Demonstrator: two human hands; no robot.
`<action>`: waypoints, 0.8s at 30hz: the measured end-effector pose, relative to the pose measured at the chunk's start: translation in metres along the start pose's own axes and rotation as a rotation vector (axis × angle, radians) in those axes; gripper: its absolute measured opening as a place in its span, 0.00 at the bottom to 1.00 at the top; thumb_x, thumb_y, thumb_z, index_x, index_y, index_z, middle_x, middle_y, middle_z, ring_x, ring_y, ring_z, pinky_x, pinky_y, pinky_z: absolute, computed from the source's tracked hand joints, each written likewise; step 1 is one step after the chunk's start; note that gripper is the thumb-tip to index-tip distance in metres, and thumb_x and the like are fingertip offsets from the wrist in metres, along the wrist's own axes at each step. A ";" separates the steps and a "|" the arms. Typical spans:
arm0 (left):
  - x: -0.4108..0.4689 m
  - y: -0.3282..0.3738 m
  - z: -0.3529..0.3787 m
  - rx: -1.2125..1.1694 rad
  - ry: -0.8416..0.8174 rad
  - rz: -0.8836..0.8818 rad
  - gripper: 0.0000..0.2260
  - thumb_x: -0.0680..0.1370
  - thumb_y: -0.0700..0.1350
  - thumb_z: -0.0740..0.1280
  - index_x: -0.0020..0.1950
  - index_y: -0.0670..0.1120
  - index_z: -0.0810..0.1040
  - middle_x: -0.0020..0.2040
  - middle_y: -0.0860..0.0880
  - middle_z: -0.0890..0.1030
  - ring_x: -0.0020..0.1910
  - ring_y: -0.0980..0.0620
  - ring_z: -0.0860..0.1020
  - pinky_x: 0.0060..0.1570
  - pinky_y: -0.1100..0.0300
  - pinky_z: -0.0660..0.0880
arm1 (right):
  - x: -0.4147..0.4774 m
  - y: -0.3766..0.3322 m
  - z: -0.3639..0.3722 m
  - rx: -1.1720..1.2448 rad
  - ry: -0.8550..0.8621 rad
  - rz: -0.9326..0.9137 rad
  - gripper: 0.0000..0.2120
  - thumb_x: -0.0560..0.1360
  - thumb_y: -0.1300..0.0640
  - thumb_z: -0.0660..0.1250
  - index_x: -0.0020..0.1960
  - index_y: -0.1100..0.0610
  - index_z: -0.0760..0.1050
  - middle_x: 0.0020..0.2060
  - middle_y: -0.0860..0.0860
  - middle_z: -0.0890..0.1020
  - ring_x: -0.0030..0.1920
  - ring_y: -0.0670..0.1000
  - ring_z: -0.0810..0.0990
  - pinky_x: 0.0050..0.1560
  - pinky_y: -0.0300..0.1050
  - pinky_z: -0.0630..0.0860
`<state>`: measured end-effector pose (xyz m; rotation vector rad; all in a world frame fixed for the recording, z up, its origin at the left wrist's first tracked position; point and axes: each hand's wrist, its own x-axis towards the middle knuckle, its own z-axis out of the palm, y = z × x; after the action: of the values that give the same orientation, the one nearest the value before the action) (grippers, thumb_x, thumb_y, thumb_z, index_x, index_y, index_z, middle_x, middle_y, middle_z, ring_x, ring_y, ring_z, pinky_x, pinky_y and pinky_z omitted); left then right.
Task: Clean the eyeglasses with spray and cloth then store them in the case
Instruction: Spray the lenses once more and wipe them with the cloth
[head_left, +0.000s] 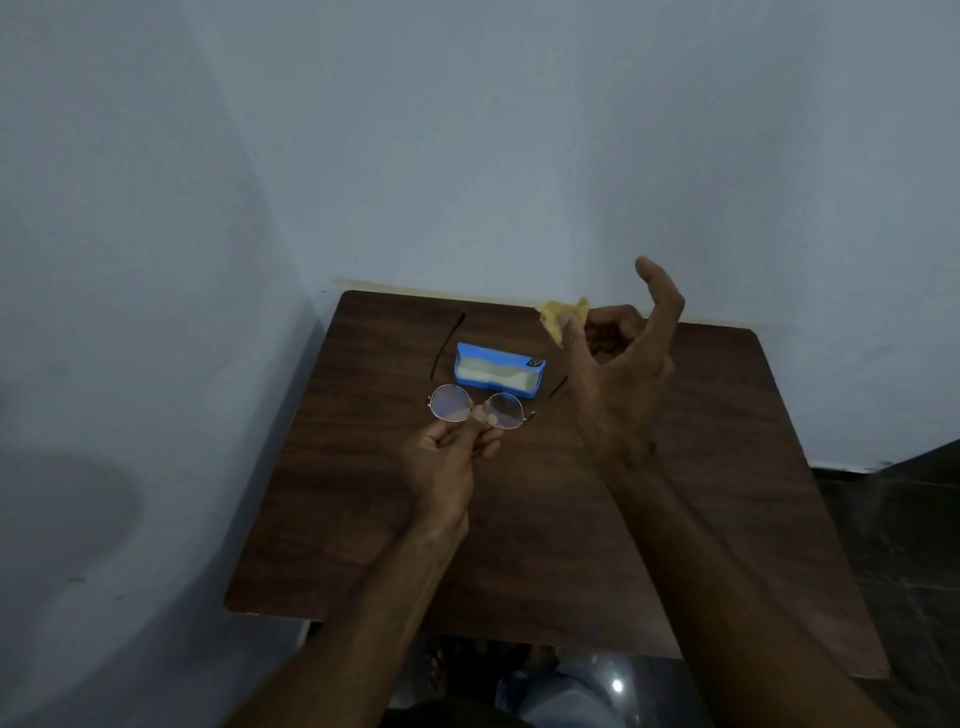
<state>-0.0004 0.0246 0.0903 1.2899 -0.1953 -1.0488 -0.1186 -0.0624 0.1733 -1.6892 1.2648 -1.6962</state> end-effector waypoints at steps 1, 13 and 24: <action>-0.001 -0.001 0.000 0.012 0.009 0.003 0.05 0.79 0.38 0.74 0.54 0.41 0.87 0.45 0.43 0.89 0.41 0.51 0.88 0.43 0.59 0.86 | 0.001 0.000 -0.002 -0.007 0.000 -0.002 0.37 0.75 0.60 0.78 0.77 0.51 0.63 0.38 0.43 0.82 0.40 0.43 0.83 0.45 0.29 0.78; -0.009 0.000 0.016 -0.088 -0.051 -0.047 0.03 0.81 0.36 0.72 0.52 0.40 0.86 0.45 0.43 0.89 0.42 0.51 0.88 0.47 0.58 0.86 | -0.033 0.010 -0.021 -0.030 -0.047 0.132 0.40 0.71 0.60 0.81 0.78 0.51 0.66 0.42 0.45 0.86 0.46 0.42 0.86 0.50 0.32 0.80; -0.015 0.000 0.026 -0.092 -0.094 -0.070 0.03 0.80 0.36 0.73 0.50 0.39 0.86 0.42 0.43 0.89 0.39 0.52 0.88 0.44 0.59 0.86 | -0.071 0.047 -0.027 0.098 -0.153 0.291 0.39 0.73 0.66 0.78 0.79 0.51 0.64 0.42 0.44 0.87 0.46 0.44 0.87 0.54 0.40 0.83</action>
<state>-0.0255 0.0170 0.1052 1.1726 -0.1715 -1.1665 -0.1465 -0.0191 0.0998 -1.4664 1.2635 -1.4080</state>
